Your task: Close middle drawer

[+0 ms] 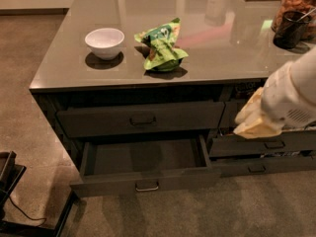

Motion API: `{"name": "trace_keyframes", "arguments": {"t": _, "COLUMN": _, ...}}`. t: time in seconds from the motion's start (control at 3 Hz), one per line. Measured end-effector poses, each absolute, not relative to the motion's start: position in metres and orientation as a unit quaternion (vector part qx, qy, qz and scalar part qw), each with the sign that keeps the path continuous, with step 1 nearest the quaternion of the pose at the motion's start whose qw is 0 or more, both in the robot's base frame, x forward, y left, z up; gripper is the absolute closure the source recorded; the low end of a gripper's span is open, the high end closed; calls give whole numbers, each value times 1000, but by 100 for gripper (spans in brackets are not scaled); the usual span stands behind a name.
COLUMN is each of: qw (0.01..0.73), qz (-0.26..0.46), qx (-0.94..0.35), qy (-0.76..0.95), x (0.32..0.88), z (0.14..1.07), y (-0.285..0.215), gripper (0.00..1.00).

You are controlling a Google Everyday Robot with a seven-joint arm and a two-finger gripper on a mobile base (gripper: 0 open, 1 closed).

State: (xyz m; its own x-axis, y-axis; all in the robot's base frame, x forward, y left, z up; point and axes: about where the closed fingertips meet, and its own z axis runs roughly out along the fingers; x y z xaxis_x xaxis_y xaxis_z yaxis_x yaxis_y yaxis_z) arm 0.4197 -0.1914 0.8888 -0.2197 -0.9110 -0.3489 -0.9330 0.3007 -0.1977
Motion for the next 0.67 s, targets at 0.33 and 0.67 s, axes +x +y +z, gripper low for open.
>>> {"name": "trace_keyframes", "arguments": {"t": 0.33, "qw": 218, "qz": 62, "qx": -584, "qy": 780, "x": 411, "z": 825, "y": -172, "gripper": 89}}
{"name": "trace_keyframes", "arguments": {"t": 0.67, "qw": 197, "qz": 99, "qx": -584, "qy": 781, "x": 390, "z": 742, "y": -140, "gripper": 100}}
